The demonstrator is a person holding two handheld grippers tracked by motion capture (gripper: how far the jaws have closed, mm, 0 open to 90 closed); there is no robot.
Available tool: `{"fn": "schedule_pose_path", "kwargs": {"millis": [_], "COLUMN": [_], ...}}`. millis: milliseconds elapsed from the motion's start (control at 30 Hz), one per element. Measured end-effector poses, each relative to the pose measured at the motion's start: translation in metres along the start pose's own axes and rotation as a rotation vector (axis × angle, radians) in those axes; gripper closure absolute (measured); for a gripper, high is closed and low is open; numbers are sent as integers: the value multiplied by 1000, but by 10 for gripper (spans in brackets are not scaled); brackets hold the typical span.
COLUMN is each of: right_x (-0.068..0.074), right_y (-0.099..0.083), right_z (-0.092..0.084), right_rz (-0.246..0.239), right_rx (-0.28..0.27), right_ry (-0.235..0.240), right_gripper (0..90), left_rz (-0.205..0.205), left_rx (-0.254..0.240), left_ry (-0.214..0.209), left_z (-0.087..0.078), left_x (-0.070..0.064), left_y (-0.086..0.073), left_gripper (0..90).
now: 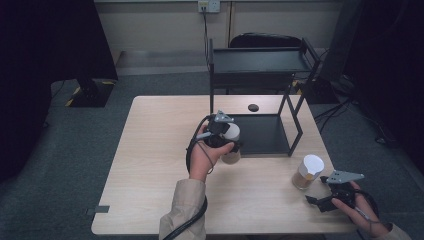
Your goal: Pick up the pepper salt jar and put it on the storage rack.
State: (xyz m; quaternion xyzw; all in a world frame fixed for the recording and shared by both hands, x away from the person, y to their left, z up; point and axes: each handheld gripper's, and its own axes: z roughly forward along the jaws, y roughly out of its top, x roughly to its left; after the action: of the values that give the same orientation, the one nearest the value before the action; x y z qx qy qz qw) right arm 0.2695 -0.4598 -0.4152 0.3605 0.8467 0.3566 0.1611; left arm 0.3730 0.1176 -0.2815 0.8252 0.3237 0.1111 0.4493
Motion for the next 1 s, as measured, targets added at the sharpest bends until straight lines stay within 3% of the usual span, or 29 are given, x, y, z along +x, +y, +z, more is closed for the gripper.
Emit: {"fn": "schedule_pose_path", "kwargs": {"millis": [400, 1000], "right_x": [0, 0], "right_y": [0, 0], "right_z": [0, 0], "right_rz": [-1, -1], "right_rx": [0, 0], "right_ry": [0, 0], "right_gripper": [0, 0], "left_rz": [-4, 10], "left_rx": [-4, 22], "left_ry": [0, 18], "left_z": [5, 5], "left_x": [0, -5], "left_y": [12, 50], "left_gripper": [346, 346]}}
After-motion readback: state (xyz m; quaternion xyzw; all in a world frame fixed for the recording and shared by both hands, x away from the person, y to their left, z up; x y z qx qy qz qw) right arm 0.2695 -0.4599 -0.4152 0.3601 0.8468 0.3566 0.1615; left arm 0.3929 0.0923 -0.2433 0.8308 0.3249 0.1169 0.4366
